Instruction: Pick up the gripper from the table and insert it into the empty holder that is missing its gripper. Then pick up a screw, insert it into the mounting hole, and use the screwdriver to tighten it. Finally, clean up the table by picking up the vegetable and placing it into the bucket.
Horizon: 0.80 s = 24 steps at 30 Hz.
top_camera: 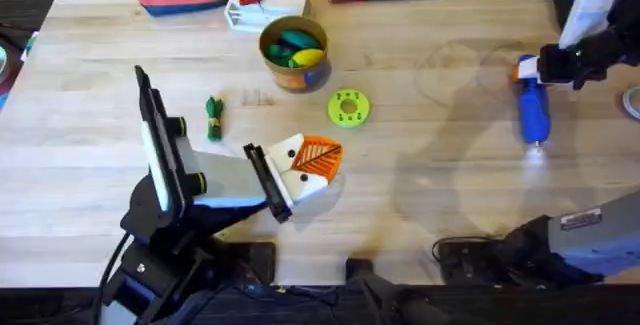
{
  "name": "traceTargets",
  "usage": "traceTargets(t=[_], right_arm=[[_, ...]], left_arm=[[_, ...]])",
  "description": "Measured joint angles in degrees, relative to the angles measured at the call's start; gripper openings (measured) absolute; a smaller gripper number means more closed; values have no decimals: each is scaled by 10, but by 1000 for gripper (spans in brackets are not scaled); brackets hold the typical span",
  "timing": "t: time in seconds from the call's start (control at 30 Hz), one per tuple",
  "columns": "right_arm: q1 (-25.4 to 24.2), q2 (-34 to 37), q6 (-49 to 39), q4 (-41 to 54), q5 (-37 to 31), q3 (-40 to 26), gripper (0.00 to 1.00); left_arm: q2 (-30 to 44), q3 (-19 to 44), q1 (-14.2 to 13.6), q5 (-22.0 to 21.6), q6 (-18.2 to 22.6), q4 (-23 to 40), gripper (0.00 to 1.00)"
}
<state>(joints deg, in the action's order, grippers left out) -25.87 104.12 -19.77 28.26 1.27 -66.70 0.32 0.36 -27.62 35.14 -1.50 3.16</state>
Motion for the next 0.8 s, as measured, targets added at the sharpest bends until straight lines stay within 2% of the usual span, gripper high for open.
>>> traceTargets(t=[0.07,0.3,0.4,0.53,0.8], right_arm=[[0,0,0,10,0,-4,13],[5,-4,0,73,0,-26,11],[12,-28,0,112,0,-39,9],[35,-104,0,145,0,-47,8],[63,-327,35,149,6,-61,8]], left_arm=[[0,0,0,0,0,0,7],[0,0,0,0,0,0,7],[0,0,0,0,0,0,7],[0,0,0,0,0,0,7],[0,0,0,0,0,0,7]])
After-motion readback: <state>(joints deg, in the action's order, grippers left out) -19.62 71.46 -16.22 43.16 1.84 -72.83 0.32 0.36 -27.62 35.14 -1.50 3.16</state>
